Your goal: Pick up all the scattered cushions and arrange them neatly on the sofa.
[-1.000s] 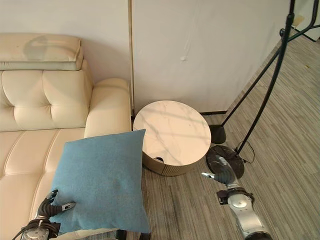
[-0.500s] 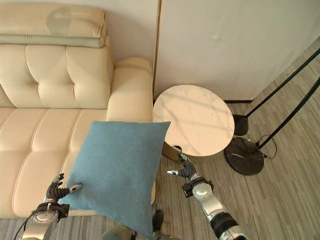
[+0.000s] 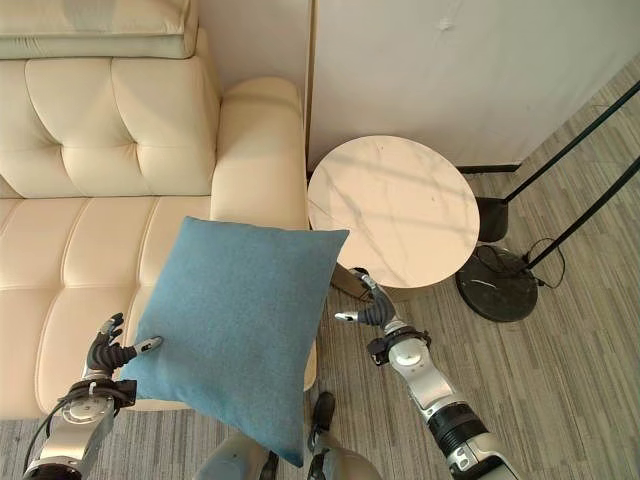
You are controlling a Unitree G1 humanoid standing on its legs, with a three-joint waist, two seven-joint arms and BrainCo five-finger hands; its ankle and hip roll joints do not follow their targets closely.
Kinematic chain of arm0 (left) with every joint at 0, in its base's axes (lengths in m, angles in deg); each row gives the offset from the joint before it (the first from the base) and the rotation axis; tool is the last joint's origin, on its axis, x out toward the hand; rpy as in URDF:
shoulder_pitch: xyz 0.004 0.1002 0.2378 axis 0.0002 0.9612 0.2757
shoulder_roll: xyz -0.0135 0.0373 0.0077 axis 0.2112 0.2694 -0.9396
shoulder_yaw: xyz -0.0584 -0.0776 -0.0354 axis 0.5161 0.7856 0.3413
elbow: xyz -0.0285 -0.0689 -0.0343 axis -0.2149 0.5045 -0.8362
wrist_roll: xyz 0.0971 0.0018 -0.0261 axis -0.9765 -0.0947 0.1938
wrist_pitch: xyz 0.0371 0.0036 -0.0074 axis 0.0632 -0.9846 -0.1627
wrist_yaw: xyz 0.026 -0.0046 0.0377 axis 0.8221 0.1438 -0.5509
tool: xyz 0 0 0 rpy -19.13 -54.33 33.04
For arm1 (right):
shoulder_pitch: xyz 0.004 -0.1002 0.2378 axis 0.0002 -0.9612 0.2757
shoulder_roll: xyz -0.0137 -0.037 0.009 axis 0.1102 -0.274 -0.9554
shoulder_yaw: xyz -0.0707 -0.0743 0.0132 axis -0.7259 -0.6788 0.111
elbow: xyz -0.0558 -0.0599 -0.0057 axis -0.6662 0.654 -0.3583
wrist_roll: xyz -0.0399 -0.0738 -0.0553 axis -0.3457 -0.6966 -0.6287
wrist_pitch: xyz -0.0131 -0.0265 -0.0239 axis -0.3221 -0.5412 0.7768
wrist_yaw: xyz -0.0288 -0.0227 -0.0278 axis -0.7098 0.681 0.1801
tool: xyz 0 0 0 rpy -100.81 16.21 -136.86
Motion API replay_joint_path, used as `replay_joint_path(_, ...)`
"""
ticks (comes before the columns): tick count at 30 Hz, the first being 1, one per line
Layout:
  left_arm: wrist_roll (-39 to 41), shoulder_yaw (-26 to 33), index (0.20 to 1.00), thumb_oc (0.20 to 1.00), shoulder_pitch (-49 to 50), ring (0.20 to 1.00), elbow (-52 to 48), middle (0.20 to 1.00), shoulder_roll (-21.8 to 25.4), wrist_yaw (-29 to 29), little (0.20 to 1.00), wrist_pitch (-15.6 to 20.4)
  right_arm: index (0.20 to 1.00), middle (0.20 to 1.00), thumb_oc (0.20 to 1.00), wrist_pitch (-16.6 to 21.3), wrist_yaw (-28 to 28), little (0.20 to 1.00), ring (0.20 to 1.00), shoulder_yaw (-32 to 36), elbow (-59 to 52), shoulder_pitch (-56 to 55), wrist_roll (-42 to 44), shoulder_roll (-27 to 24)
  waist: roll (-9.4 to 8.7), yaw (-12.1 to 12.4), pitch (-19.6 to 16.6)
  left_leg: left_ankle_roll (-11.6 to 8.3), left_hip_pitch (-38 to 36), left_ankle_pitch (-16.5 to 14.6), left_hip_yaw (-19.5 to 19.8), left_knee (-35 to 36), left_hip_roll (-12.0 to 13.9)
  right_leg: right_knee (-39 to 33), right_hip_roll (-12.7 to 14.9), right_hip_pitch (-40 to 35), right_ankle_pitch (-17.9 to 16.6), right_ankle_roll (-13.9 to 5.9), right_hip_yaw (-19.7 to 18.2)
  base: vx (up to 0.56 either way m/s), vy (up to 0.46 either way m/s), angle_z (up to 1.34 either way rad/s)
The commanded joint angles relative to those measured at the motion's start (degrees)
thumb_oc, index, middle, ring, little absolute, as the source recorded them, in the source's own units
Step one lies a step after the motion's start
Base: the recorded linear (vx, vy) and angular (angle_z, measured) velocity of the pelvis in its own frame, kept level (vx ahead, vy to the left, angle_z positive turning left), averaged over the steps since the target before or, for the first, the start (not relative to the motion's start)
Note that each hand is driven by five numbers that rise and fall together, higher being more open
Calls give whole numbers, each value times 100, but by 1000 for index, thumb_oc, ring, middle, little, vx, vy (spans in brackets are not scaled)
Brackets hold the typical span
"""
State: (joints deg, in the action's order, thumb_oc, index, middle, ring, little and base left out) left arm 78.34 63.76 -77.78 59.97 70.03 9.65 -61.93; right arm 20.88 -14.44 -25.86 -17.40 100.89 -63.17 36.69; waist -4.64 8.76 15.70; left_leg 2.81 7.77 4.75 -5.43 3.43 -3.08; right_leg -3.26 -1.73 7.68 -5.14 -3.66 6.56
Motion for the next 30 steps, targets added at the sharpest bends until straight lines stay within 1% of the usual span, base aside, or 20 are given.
replay_joint_path(1,180,158,1000,1000,-9,1000,-222,1000,290,5,1000,289,1000,1000,1000,183,94,1000,1000,146,-481,-353,-163,-16,-102,16,-222,-266,370,-439,196,-574,134,990,688,322,277,-478,183,-226,-19,-16)
replay_joint_path(3,201,194,1000,1000,18,1000,-136,1000,272,20,1000,291,1000,1000,1000,223,101,1000,1000,286,-501,-482,-119,-30,-54,18,-288,-275,398,-332,208,-538,156,1347,544,216,581,-398,125,-108,-1,-5)
replay_joint_path(4,207,228,1000,1000,73,1000,-100,1000,253,21,1000,289,1000,1000,1000,258,122,1000,1000,372,-506,-588,-71,-32,-64,47,-342,-292,395,-296,202,-506,135,1359,459,44,729,-378,109,-69,-63,-5)
replay_joint_path(5,191,324,1000,1000,214,1000,-202,1000,235,67,1000,236,1000,1000,1000,242,117,1000,1000,520,-510,-796,-75,-71,-102,120,-440,-374,412,-126,273,-392,70,1067,309,-143,876,-250,30,-35,-67,-4)
replay_joint_path(7,161,359,1000,1000,269,1000,-233,1000,212,93,1000,232,1000,1000,1000,250,175,1000,1000,656,-506,-869,13,-120,-106,138,-489,-512,595,106,460,-385,-3,686,178,-210,881,-149,-157,-64,-86,7)
replay_joint_path(8,160,359,1000,1000,266,1000,-232,1000,210,92,1000,233,1000,1000,1000,252,176,1000,1000,656,-504,-867,15,-122,-105,133,-500,-514,612,108,465,-389,-3,672,177,-203,871,-147,-152,-183,-78,24)
replay_joint_path(9,209,348,1000,1000,196,1000,-183,1000,192,58,1000,256,1000,1000,1000,259,235,1000,1000,689,-485,-824,47,-199,-60,166,-443,-639,869,273,636,-473,-56,558,110,-120,808,-98,-250,-275,-23,22)
replay_joint_path(10,242,324,1000,1000,121,1000,-154,1000,170,54,1000,249,1000,1000,1000,245,289,1000,1000,725,-473,-770,39,-286,-25,174,-389,-723,1058,262,848,-590,-174,461,99,9,702,-79,-278,-397,-21,20)
replay_joint_path(11,239,315,1000,1000,113,1000,-202,1000,138,71,1000,250,1000,1000,1000,218,308,1000,1000,763,-483,-758,33,-335,-13,134,-374,-711,1143,74,1063,-790,-334,380,150,167,575,-111,-249,-372,19,20)
replay_joint_path(13,219,290,1000,1000,131,1000,-237,1000,13,104,1000,231,1000,1000,1000,200,305,1000,1000,853,-514,-800,43,-408,-32,-69,-393,-531,996,-611,1179,-1311,-436,315,419,457,309,-241,-132,-313,110,55)
replay_joint_path(14,215,222,1000,1000,134,1000,-251,1000,-88,147,1000,235,1000,1000,1000,210,281,1000,1000,923,-525,-905,69,-429,6,-239,-418,-479,735,-974,882,-1667,-207,331,555,485,278,-246,-37,-206,138,67)
replay_joint_path(15,214,221,1000,1000,131,1000,-250,1000,-89,147,1000,235,1000,1000,1000,209,281,1000,1000,926,-527,-905,69,-430,2,-245,-423,-478,750,-957,885,-1665,-214,327,562,496,266,-247,-33,-120,132,45)
replay_joint_path(17,223,160,1000,1000,80,1000,-168,1000,-128,183,1000,232,1000,1000,1000,209,230,1000,1000,1050,-522,-1108,73,-482,40,-440,-462,-487,337,-1053,552,-1681,226,318,662,431,307,-218,114,-39,112,18)
replay_joint_path(19,226,22,1000,1000,-34,1000,-9,1000,-135,199,1000,244,1000,1000,1000,209,208,1000,1000,1168,-471,-1297,84,-525,111,-674,-560,-615,-56,-886,126,-1179,770,319,791,353,377,-229,319,-15,170,82)
replay_joint_path(20,177,-77,1000,1000,-103,1000,-12,1000,-88,185,1000,232,1000,1000,1000,210,224,1000,1000,1243,-450,-1391,100,-544,166,-747,-564,-764,-75,-660,-50,-875,1044,344,860,305,433,-244,422,-25,285,114)
replay_joint_path(21,71,-308,1000,1000,-356,1000,86,1000,27,183,1000,226,1000,1000,1000,207,281,1000,1000,1360,-374,-1431,187,-577,215,-839,-573,-957,195,-217,-203,-514,1322,384,1027,272,450,-280,571,-24,225,96)
replay_joint_path(23,-2,-395,1000,1000,-436,1000,177,1000,96,206,1000,215,1000,1000,1000,198,283,1000,1000,1373,-337,-1451,194,-607,273,-888,-597,-1024,165,-271,-219,-400,1415,425,1056,186,558,-333,581,77,203,97)
replay_joint_path(25,-140,-425,1000,1000,-431,1000,183,1000,152,228,1000,225,1000,1000,1000,203,235,1000,1000,1376,-412,-1436,147,-615,363,-937,-556,-1043,94,-277,-159,-339,1404,559,1138,205,483,-376,618,35,288,19)
replay_joint_path(27,-250,-460,1000,1000,-468,1000,269,1000,207,275,1000,199,1000,1000,1000,167,217,1000,1000,1374,-453,-1413,77,-587,392,-985,-535,-993,144,-366,-79,-466,1228,600,1246,223,405,-411,549,22,328,-15)
replay_joint_path(30,-362,-438,1000,1000,-613,1000,466,1000,414,303,1000,143,1000,1000,1000,129,188,1000,1000,1311,-468,-1265,24,-435,256,-939,-489,-807,134,-561,-186,-538,914,547,1453,335,141,-546,234,9,334,-5)
